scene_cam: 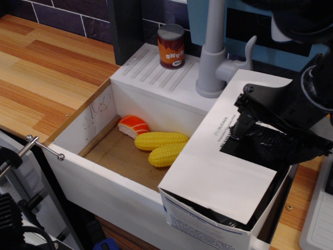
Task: Open white1fbox flap
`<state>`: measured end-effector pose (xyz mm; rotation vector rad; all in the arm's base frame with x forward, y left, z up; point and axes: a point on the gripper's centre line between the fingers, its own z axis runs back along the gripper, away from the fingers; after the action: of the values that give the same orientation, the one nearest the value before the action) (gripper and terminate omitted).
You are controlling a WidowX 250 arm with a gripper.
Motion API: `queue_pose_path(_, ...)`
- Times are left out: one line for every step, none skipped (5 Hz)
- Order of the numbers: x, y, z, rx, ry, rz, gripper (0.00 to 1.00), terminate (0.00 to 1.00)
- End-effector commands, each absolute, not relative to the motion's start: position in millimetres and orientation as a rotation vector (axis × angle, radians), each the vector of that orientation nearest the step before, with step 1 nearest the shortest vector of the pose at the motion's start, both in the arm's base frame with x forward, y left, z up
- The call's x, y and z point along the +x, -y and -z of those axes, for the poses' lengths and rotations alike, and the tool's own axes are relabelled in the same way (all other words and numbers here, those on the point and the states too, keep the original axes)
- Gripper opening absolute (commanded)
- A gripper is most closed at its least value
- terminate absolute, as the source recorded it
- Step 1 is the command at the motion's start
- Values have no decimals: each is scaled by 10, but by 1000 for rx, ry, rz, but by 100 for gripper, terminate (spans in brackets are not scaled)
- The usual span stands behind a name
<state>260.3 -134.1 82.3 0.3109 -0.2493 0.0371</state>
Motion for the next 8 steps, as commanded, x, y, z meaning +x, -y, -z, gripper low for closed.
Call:
queue_pose_path(2678,1322,-1058,390,288,-5,100,0)
queue_pose_path(2670,1231,-1169,423,285,28,100,0)
queue_pose_path(2633,1117,-1320,449,289,72,100,0)
queue_pose_path(2628,889,-1484,386,293,134,100,0)
queue_pose_path(2700,663,-1688,324,255,167,100,0)
queue_pose_path(2749,371,-1749,250,239,184,100,0)
queue_pose_path(2815,106,-1744,169,203,167,100,0)
queue_pose_path(2800,-176,-1712,119,203,163,100,0)
